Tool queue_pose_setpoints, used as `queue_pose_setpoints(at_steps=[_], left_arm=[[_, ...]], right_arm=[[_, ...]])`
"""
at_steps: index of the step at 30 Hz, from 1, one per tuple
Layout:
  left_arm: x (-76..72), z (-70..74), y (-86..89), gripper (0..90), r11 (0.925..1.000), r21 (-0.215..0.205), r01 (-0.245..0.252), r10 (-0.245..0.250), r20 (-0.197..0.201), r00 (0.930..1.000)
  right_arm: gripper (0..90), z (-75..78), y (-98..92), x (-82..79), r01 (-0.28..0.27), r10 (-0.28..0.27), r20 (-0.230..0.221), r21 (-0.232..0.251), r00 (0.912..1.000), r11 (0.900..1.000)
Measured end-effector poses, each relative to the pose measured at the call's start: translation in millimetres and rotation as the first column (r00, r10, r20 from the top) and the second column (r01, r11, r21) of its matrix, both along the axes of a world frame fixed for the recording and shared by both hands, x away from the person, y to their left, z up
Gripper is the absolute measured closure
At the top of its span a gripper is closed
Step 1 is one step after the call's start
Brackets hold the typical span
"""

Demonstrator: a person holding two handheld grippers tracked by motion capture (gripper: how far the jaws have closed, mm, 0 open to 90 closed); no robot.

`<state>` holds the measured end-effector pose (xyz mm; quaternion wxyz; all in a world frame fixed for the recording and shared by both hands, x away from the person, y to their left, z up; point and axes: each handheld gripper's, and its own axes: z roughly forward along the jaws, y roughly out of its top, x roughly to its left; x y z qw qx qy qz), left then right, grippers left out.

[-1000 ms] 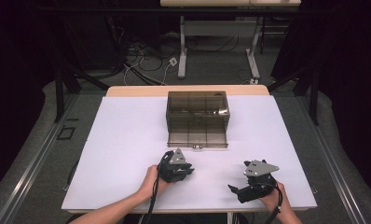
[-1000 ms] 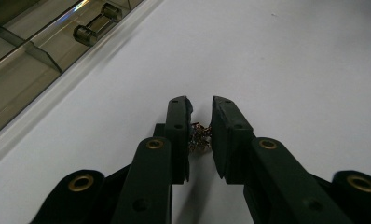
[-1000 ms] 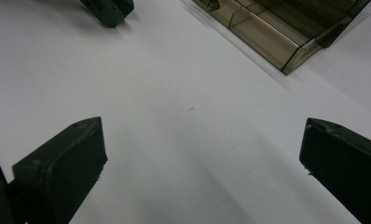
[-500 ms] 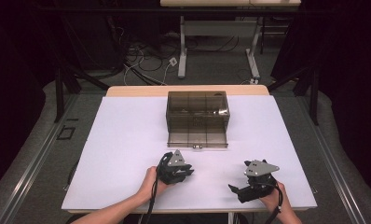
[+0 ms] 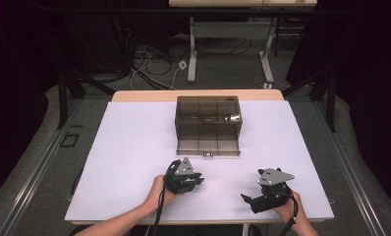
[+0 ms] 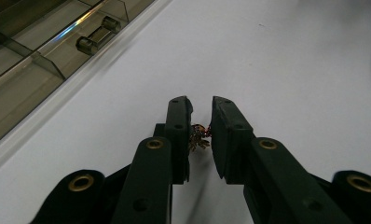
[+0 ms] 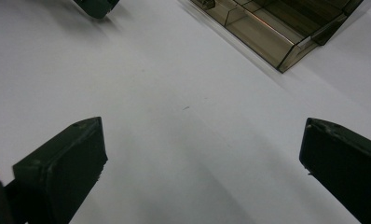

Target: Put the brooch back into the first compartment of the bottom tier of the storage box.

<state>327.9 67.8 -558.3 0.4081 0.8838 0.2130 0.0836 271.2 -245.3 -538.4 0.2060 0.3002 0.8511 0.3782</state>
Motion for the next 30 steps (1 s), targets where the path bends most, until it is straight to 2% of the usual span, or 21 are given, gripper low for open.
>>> queue_pose_setpoints(at_steps=[3,5,7,10,17,25,26,28,29,30], left_arm=[[0.9,0.8,0.8,77.0,1.0,0.001,-0.002,0.002,0.009,1.0],[1.5,2.1,1.9,77.0,1.0,0.003,0.001,-0.001,0.001,1.0],[1.8,2.6,2.7,77.0,1.0,-0.001,-0.008,0.008,0.017,0.9998],[2.5,3.5,4.2,77.0,0.9998,-0.009,-0.015,0.015,0.021,0.9997],[5.0,6.4,7.8,77.1,0.9997,-0.011,-0.021,0.021,0.018,0.9996],[7.8,9.3,12.9,77.0,0.9987,-0.024,-0.046,0.047,0.044,0.9979],[8.4,10.6,14.2,77.0,0.9989,-0.018,-0.043,0.044,0.034,0.9985],[9.7,10.4,15.3,77.0,0.9979,-0.03,-0.057,0.058,0.044,0.9974],[10.8,11.6,16.8,77.0,0.9985,-0.019,-0.051,0.052,0.044,0.9977],[11.3,11.8,17.4,77.0,0.9984,-0.02,-0.053,0.053,0.044,0.9976]], right_arm=[[0.0,-0.3,-0.1,0.2,-0.001,0.001,-0.002,0.0,1.0,1.0],[0.0,-0.2,-0.1,0.2,-0.001,0.001,-0.001,0.0,1.0,1.0],[0.0,-0.4,0.1,0.2,-0.002,0.002,-0.001,-0.001,1.0,1.0],[0.0,-0.1,0.3,-0.8,0.005,-0.005,-0.003,-0.002,1.0,1.0],[0.0,-0.4,0.0,-0.4,0.003,-0.003,-0.003,-0.003,1.0,1.0],[0.0,-0.3,0.5,-0.4,-0.004,0.004,-0.001,-0.013,1.0,1.0],[0.0,-0.5,0.6,-0.5,-0.001,0.001,0.001,-0.014,1.0,1.0],[0.0,-0.5,0.5,-0.3,-0.003,0.003,-0.002,-0.015,1.0,1.0],[0.0,-1.9,1.0,0.4,-0.001,0.001,0.01,-0.003,1.0,1.0],[0.0,-1.5,0.8,0.2,0.0,0.0,0.004,-0.009,1.0,1.0]])
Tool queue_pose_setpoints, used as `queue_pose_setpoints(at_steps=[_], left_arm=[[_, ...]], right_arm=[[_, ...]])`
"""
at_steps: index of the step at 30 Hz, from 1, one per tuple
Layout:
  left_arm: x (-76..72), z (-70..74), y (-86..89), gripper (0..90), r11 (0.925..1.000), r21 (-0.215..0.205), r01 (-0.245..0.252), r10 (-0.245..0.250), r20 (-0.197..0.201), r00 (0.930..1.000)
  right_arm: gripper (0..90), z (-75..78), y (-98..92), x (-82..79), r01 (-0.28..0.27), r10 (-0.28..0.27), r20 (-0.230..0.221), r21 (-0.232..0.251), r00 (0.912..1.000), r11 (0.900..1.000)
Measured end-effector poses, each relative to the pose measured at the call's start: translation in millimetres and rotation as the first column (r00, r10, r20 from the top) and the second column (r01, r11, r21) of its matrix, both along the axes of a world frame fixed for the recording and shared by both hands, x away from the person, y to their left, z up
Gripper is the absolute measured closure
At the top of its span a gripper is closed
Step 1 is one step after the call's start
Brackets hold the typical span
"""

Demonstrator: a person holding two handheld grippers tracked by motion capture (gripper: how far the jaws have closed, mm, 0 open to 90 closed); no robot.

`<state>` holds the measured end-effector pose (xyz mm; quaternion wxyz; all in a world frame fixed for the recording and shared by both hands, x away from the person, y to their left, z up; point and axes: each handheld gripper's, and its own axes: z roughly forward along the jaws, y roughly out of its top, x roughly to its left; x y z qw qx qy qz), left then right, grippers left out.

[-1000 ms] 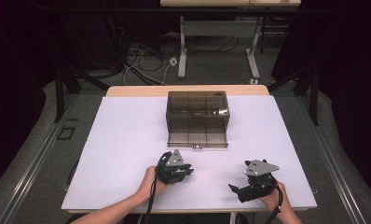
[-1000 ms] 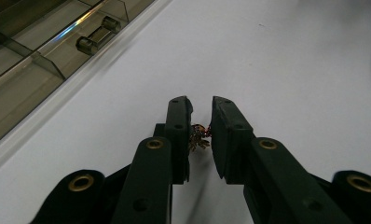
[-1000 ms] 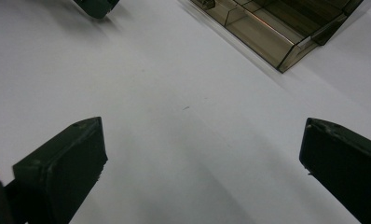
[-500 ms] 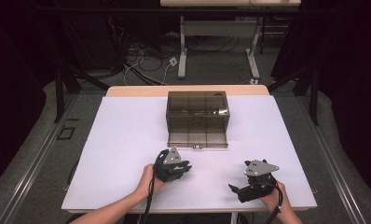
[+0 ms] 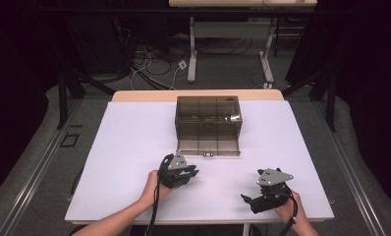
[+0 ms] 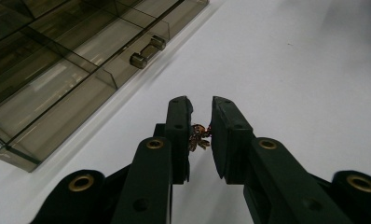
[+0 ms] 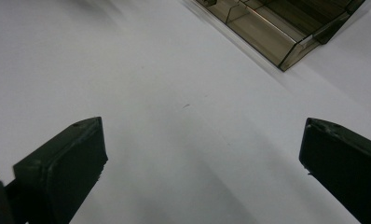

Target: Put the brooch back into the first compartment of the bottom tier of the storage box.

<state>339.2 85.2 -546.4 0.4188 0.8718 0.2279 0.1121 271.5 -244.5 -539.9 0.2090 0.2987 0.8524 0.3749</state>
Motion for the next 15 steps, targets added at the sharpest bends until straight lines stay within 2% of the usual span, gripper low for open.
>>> queue_pose_setpoints(at_steps=[15], left_arm=[[6.4,3.4,6.4,77.0,0.9992,-0.02,-0.034,0.035,0.023,0.9991]], right_arm=[[0.0,-0.6,-0.2,0.0,0.0,0.0,-0.005,-0.007,1.0,1.0]])
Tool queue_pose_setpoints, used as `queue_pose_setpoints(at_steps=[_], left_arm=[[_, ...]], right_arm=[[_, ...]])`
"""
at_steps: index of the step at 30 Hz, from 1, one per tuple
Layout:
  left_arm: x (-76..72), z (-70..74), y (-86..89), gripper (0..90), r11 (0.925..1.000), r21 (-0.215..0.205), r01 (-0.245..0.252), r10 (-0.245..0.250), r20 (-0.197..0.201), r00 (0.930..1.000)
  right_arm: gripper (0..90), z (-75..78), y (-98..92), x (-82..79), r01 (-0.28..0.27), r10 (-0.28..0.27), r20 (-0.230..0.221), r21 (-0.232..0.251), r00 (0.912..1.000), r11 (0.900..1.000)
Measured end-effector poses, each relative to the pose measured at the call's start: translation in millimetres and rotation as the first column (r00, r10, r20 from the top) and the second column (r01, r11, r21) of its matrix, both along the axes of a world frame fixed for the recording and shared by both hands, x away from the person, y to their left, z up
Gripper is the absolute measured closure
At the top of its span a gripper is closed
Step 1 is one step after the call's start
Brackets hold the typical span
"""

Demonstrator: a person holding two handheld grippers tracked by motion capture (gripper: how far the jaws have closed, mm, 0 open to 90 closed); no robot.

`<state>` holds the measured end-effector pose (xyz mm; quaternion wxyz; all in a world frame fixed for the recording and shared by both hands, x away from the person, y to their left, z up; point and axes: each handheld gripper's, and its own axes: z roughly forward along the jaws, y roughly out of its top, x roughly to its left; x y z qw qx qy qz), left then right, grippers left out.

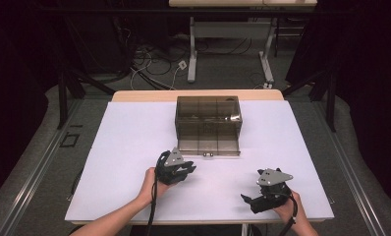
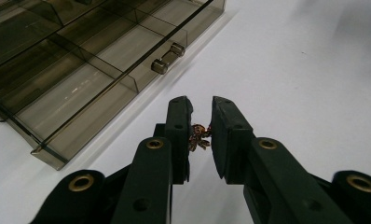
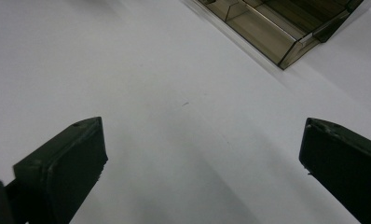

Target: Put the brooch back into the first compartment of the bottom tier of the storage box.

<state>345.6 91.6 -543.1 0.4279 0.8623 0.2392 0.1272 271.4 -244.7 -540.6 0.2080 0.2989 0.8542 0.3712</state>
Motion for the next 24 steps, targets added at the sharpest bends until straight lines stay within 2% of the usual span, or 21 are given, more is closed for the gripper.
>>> queue_pose_setpoints(at_steps=[9,11,13,14,24], left_arm=[[4.3,0.7,1.8,77.1,0.9999,0.004,-0.01,0.01,0.009,0.9999],[5.6,1.1,2.6,77.0,0.9999,-0.001,-0.016,0.016,0.001,0.9999],[7.9,1.3,2.6,77.0,0.9997,-0.001,-0.023,0.023,0.012,0.9997],[8.5,2.2,2.8,77.0,0.9998,0.006,-0.019,0.019,0.004,0.9998],[12.7,3.3,5.1,77.0,0.999,-0.015,-0.042,0.042,0.021,0.9989]], right_arm=[[0.0,0.7,-0.3,-0.6,-0.004,0.004,0.003,-0.004,1.0,1.0],[0.0,0.2,-0.4,-0.3,-0.004,0.004,0.004,-0.003,1.0,1.0],[0.0,-0.3,-0.1,-0.1,-0.002,0.001,-0.002,-0.001,1.0,1.0],[0.0,-0.2,-0.1,0.3,-0.007,0.007,-0.005,-0.009,1.0,1.0],[0.0,-1.1,0.2,0.4,-0.005,0.005,0.004,-0.007,1.0,1.0]])
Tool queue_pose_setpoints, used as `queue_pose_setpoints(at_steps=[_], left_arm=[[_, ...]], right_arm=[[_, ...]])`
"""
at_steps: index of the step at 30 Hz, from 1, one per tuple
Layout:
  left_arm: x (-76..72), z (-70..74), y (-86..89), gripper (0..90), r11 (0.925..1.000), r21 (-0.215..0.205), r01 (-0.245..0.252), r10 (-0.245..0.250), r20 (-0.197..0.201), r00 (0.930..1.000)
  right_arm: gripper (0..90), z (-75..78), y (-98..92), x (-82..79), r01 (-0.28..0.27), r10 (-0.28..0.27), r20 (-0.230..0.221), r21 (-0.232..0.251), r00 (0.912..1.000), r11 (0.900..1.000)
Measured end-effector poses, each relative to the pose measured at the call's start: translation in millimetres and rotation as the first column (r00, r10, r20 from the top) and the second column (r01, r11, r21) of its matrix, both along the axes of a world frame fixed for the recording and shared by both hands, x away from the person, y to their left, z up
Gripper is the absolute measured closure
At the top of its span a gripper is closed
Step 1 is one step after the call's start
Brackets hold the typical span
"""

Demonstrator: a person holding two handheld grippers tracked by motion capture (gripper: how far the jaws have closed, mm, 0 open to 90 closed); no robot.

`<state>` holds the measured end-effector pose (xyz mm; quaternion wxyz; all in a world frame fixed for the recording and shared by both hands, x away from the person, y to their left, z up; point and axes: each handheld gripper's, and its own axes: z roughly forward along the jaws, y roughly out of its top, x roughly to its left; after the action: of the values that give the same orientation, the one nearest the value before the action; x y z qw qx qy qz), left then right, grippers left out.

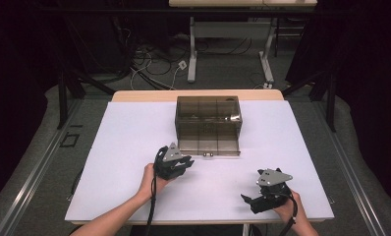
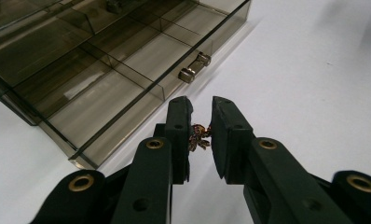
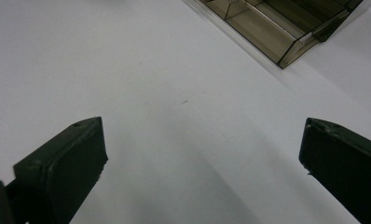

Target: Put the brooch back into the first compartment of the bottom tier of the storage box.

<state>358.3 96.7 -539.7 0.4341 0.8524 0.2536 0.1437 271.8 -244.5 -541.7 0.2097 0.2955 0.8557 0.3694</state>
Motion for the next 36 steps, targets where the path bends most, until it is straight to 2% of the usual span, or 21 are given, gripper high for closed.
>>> queue_pose_setpoints(at_steps=[29,31,36], left_arm=[[10.1,8.3,8.6,77.1,0.9987,-0.019,-0.047,0.047,0.032,0.9983],[10.1,10.1,9.8,77.1,0.9992,-0.014,-0.039,0.039,0.023,0.999],[11.4,12.7,10.5,77.1,0.9989,-0.019,-0.043,0.044,0.042,0.9982]], right_arm=[[0.0,0.1,0.2,-0.3,0.003,-0.003,0.011,-0.008,0.9999,1.0],[0.0,0.7,0.2,-1.1,0.01,-0.01,0.01,-0.01,0.9999,1.0],[0.0,0.2,0.2,-0.6,0.01,-0.01,0.008,-0.003,0.9999,1.0]])
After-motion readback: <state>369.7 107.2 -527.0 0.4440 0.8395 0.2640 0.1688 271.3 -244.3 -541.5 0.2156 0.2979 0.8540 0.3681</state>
